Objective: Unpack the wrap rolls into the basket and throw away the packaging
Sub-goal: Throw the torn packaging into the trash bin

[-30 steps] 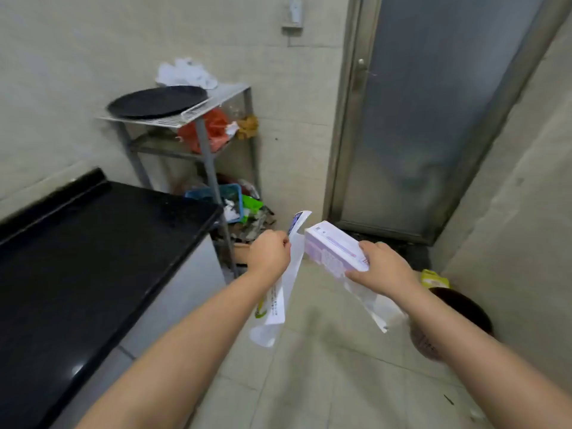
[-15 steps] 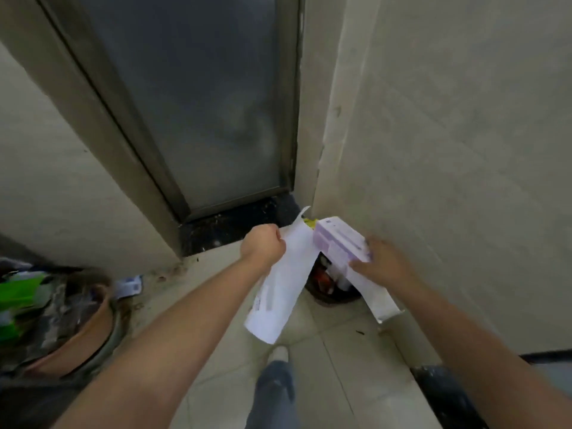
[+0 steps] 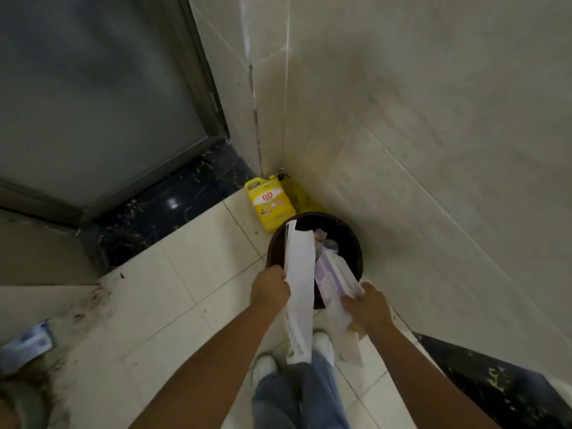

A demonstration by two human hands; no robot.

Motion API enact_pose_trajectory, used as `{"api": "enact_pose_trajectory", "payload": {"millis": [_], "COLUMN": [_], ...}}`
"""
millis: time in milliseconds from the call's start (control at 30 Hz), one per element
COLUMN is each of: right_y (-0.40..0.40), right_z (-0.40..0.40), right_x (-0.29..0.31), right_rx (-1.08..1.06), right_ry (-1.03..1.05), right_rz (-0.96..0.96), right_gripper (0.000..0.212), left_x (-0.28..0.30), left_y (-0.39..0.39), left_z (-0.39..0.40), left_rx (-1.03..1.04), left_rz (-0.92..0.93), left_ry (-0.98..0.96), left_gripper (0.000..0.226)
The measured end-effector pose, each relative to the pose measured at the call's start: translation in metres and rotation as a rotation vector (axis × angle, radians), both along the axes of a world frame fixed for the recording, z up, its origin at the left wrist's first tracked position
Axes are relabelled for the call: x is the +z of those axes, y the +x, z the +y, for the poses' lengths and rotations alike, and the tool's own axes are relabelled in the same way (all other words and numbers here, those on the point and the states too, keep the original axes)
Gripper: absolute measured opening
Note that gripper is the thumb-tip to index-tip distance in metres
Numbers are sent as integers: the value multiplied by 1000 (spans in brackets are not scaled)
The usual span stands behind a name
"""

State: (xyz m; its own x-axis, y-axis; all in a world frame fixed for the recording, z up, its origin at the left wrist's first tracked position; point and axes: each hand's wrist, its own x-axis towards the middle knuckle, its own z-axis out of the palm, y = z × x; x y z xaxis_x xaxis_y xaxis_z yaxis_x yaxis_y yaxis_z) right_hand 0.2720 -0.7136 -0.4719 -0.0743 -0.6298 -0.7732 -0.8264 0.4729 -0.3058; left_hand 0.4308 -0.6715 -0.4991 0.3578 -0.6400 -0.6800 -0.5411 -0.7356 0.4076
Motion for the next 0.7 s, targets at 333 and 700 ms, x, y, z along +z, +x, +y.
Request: {"api": "enact_pose_trajectory", "payload": {"millis": [333, 700], "right_y": [29, 103], "right_z": [-30, -92], "right_x": [-4, 183], "right_rx": [524, 849], "right_ry": [-58, -612], "right_rz": [35, -4], "right_gripper": [34, 38], "left_x": [-3, 200], "left_y": [10, 69], "left_z": [-23, -37], "left_rx": [-325, -230], "left_rz": [-249, -475], "left_ry": [18, -124], "left_gripper": [31, 42]}}
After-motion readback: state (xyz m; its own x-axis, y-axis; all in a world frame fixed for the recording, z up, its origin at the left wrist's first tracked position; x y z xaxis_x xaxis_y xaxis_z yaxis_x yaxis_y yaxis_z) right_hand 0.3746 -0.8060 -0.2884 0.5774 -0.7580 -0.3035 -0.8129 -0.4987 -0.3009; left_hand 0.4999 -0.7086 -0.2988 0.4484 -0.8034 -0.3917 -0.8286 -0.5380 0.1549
